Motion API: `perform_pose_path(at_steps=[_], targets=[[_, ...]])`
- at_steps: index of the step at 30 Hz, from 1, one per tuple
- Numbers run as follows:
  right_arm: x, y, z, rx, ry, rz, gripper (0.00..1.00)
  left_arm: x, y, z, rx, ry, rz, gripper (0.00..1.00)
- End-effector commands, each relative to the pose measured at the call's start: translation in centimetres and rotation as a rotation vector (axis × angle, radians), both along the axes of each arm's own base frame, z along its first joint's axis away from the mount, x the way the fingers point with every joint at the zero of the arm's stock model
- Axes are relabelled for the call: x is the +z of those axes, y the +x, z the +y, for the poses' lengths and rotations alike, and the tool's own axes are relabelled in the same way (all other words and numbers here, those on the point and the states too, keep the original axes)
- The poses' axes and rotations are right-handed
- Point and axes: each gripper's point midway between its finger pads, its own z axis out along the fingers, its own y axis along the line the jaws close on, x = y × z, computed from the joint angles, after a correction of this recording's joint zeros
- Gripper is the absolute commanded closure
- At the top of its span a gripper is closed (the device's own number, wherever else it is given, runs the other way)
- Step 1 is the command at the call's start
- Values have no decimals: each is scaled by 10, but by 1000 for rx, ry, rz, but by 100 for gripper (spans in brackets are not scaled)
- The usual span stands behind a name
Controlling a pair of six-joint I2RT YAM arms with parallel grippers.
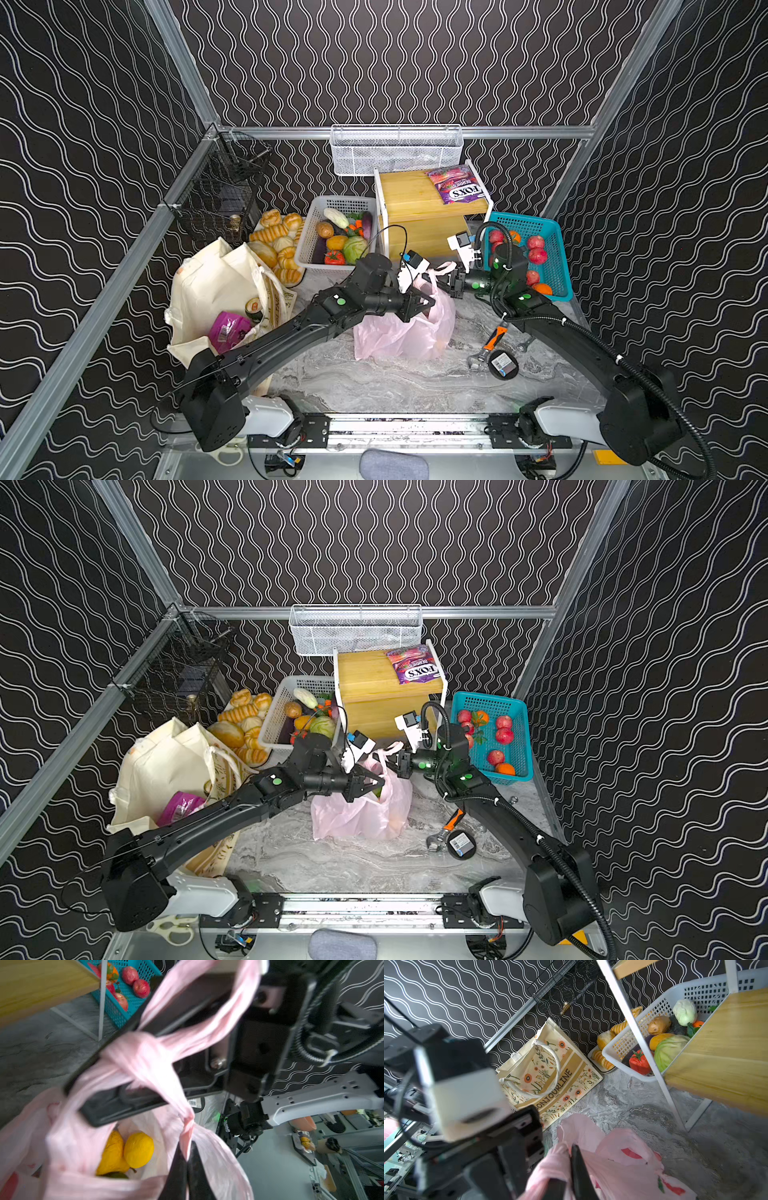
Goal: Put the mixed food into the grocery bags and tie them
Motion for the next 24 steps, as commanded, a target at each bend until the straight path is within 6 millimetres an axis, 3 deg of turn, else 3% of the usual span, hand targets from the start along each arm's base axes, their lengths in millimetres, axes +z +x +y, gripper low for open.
perform_pose_path(at_steps=[1,5,11,24], targets=[[9,-7,0,32,-1,-46,92,-18,9,8,53,87,-33,100],[8,-12,1,61,-13,-41,92,-30,17,14,102,132,-47,98],[4,-21,3,90,-50,-27,92,-31,32,22,206,124,-87,96],[5,-43,15,167,-38,-3,91,8,46,0,231,-138,-165,93]])
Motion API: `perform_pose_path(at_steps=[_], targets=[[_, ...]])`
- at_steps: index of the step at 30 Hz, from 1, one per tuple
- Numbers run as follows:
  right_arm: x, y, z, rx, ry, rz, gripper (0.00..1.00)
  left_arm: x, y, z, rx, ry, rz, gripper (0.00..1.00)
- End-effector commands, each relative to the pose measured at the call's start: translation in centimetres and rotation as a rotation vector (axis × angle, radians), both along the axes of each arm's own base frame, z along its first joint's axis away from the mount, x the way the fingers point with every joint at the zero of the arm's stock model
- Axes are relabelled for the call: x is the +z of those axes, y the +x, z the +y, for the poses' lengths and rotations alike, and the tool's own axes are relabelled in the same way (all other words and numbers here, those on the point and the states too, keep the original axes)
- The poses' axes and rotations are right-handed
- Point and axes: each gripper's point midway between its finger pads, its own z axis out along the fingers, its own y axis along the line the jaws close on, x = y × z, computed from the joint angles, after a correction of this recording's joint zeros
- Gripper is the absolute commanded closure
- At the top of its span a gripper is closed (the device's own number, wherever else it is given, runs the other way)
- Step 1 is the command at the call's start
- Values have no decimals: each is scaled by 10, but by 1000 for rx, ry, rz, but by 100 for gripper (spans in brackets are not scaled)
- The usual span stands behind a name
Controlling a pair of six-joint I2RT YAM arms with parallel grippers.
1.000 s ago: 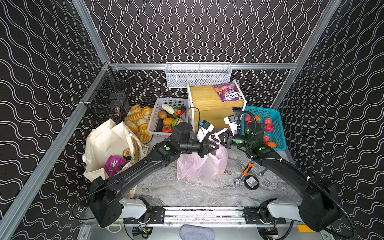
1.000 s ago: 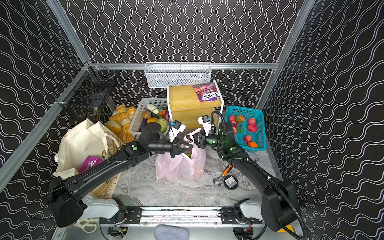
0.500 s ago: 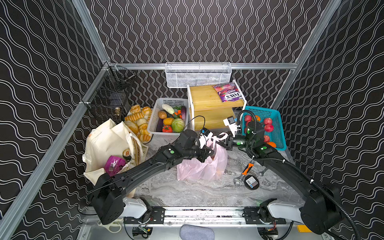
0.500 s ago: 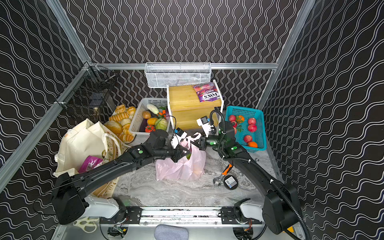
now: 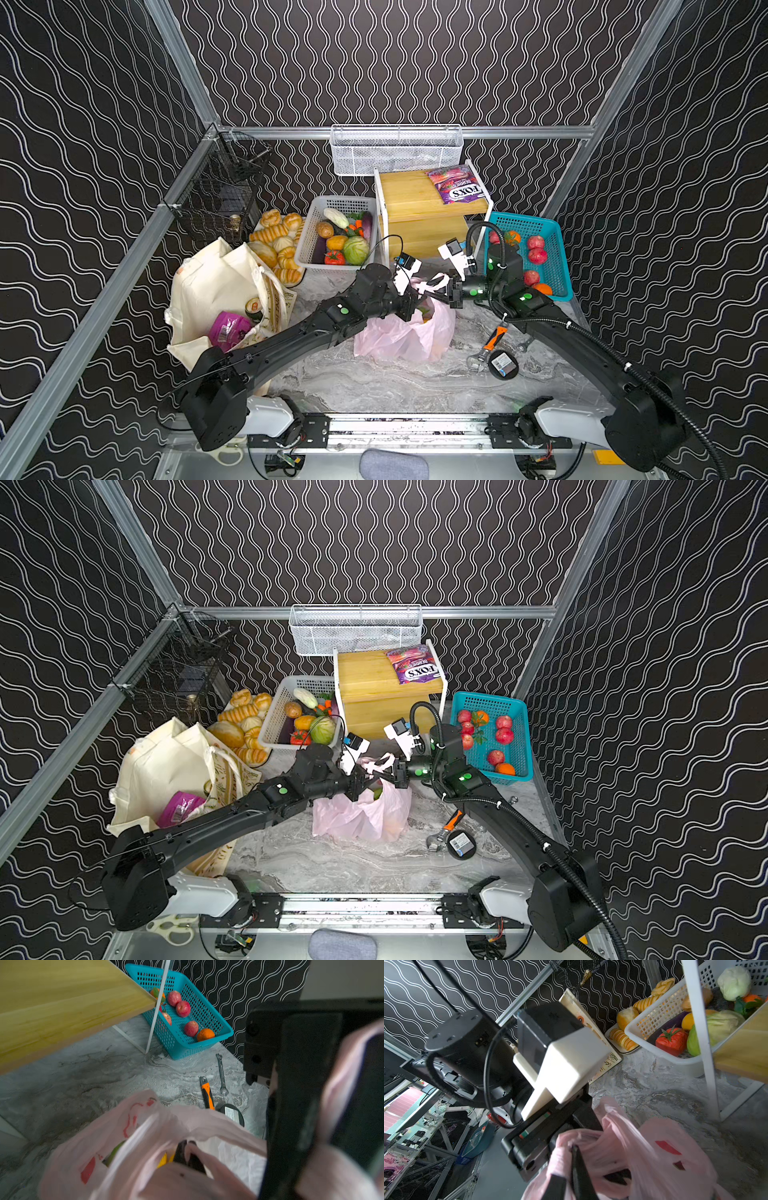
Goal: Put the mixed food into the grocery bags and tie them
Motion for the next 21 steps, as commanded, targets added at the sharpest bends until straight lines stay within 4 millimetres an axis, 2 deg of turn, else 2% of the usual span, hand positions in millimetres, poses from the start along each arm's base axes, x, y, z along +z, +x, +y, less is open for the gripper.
perform_pose_path(at_steps=[1,5,9,12,17,18,20,21], targets=[[6,-8,1,37,19,-18,91,29,10,-8,23,-144,-62,93],[6,-8,0,15,13,-29,91,25,21,3,123,-121,-65,93],[7,-18,1,63,33,-10,91,26,30,13,196,-123,-105,93],[1,-30,6,102,27,-6,90,36,30,11,190,-191,-178,92],[-4,-33,7,83,24,-53,87,54,24,-1,119,-280,-293,92],[-5,-32,6,68,18,-75,85,56,22,-3,105,-297,-316,92],[-10,-29,3,34,-5,-134,73,62,17,-6,76,-335,-362,93],[-14,-27,1,10,-23,-163,72,63,16,-6,68,-339,-381,93]])
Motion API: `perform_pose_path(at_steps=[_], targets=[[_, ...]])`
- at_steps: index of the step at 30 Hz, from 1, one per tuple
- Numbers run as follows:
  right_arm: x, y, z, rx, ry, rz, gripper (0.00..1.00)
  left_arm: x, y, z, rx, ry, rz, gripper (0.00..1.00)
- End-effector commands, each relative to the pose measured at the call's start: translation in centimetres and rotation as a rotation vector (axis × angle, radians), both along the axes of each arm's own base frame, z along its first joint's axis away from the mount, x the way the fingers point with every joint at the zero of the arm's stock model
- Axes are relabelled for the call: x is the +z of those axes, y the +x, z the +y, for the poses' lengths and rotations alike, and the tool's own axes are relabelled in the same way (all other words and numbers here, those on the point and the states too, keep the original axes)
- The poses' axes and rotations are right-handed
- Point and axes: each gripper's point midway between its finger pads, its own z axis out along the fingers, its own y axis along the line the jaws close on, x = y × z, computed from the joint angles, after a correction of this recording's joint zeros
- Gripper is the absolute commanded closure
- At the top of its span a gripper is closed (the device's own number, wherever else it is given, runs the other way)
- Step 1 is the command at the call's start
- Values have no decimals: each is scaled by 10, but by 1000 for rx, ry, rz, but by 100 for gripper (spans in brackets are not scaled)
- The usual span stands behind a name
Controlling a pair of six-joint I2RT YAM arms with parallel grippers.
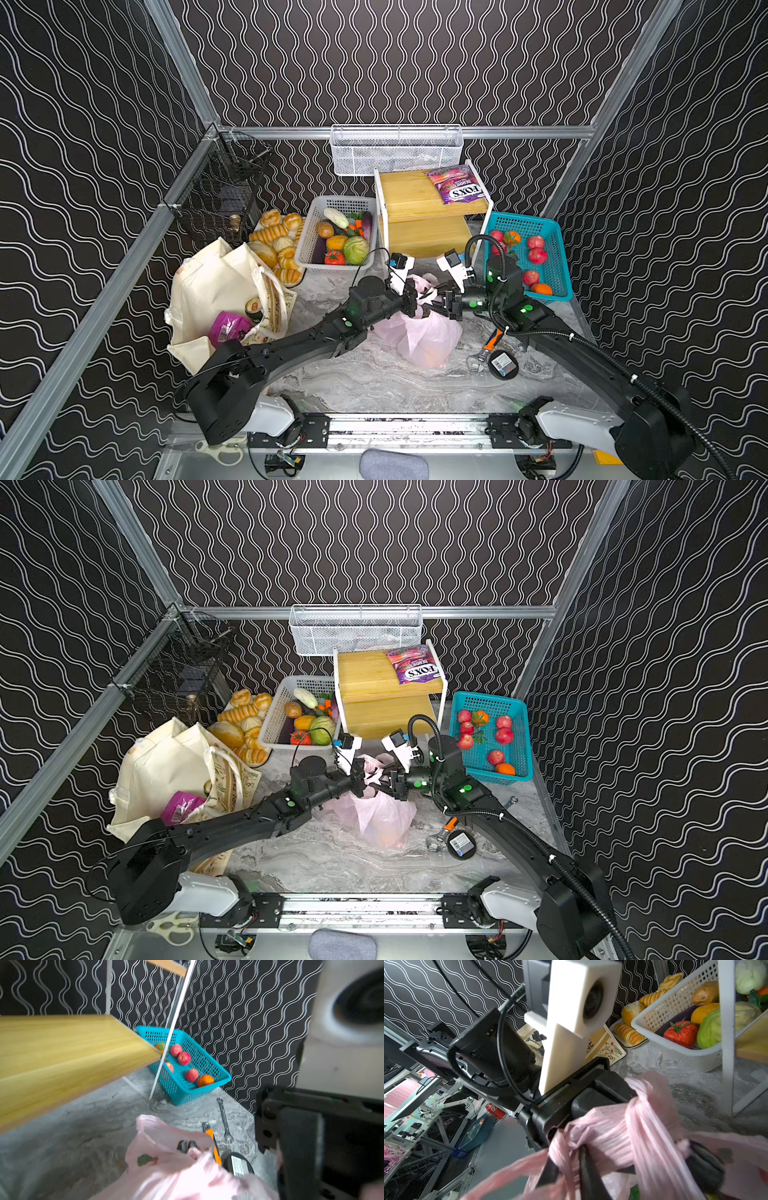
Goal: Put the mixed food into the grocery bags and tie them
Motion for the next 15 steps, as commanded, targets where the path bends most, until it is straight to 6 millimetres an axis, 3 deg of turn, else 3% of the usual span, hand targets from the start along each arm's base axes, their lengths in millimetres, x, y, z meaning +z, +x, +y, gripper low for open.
perform_pose_path(at_steps=[1,3,9,15], targets=[[0,-1,-4,-13,-18,-149,69,42,-6,-2,-29,-109,-194,93],[-1,1,-9,-48,-44,-225,56,41,-7,-2,-33,-100,-228,93],[2,-1,-22,-96,-83,-389,39,38,-8,0,-21,-94,-282,94],[14,-18,-31,-85,-65,-540,32,35,-6,0,-14,-102,-290,94]])
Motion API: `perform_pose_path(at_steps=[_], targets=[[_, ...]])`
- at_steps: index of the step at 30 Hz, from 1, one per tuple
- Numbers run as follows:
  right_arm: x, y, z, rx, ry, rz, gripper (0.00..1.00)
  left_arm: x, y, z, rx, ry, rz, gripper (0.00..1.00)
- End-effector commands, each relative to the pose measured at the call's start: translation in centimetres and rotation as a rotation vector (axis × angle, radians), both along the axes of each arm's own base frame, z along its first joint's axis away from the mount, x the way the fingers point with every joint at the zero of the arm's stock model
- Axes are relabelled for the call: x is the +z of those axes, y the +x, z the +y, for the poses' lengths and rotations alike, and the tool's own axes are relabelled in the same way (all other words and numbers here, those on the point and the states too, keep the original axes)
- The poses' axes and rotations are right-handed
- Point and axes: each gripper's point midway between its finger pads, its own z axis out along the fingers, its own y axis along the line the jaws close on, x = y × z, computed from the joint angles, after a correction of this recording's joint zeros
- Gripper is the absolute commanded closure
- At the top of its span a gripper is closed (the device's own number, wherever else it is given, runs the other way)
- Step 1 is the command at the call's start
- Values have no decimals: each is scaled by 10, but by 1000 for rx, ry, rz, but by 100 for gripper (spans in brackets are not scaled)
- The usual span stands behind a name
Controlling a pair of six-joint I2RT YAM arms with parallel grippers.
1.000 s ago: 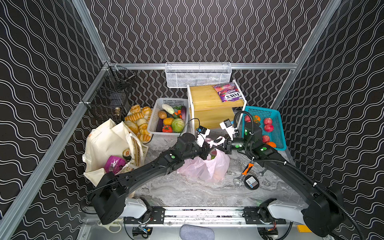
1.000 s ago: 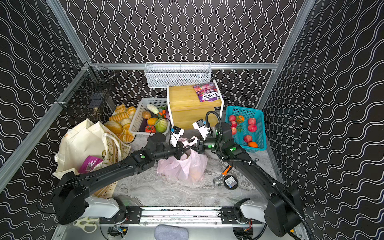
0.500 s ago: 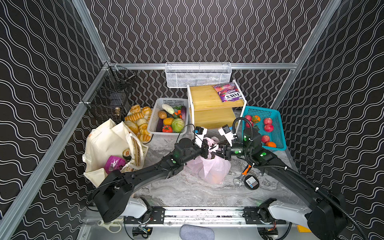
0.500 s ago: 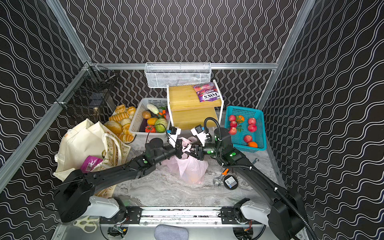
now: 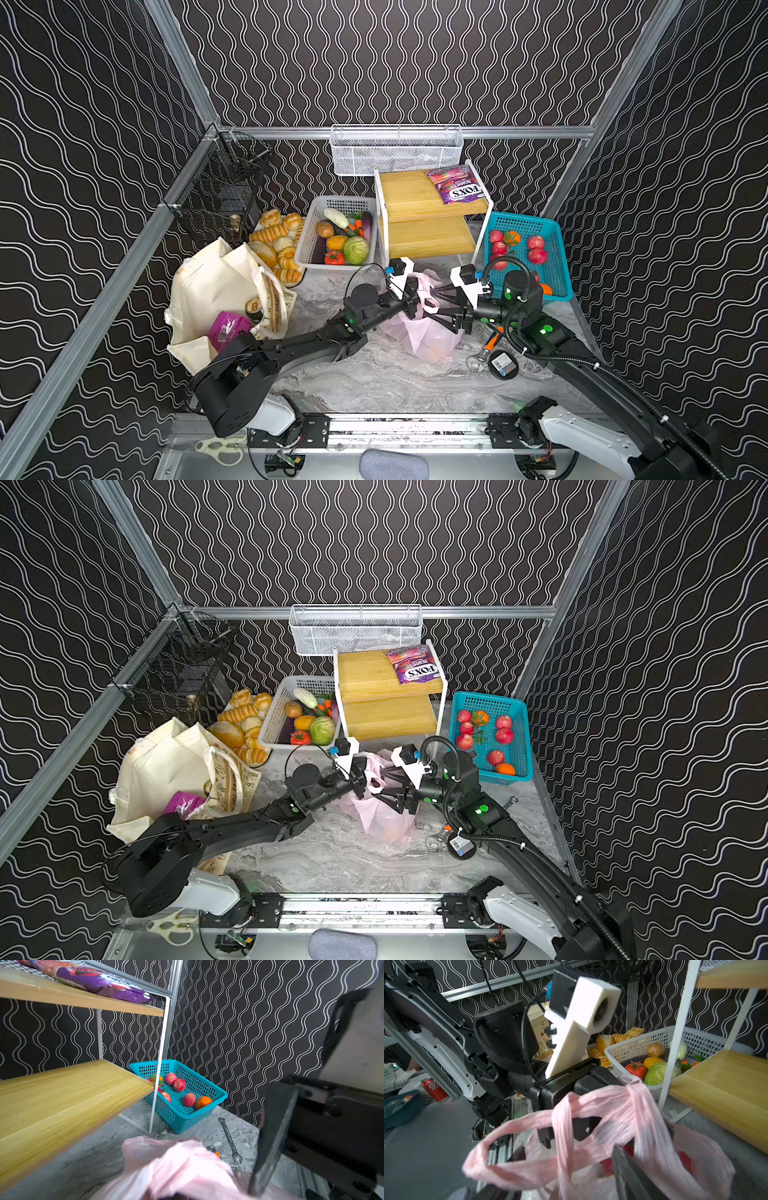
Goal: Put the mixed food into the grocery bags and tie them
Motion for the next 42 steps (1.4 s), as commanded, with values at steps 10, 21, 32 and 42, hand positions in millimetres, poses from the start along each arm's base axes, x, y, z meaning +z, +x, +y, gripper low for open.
perform_pose_path(at_steps=[10,21,32,42], targets=[[29,2,-34,-184,33,-284,29,15,-2,1,10,-4,-83,95],[56,71,-78,-453,234,0,57,9,-1,-2,-4,9,-59,95],[-9,88,-31,-179,123,409,80,6,2,-8,-9,31,-41,95],[-38,22,13,8,38,390,86,14,-3,-14,-59,-25,-69,96]])
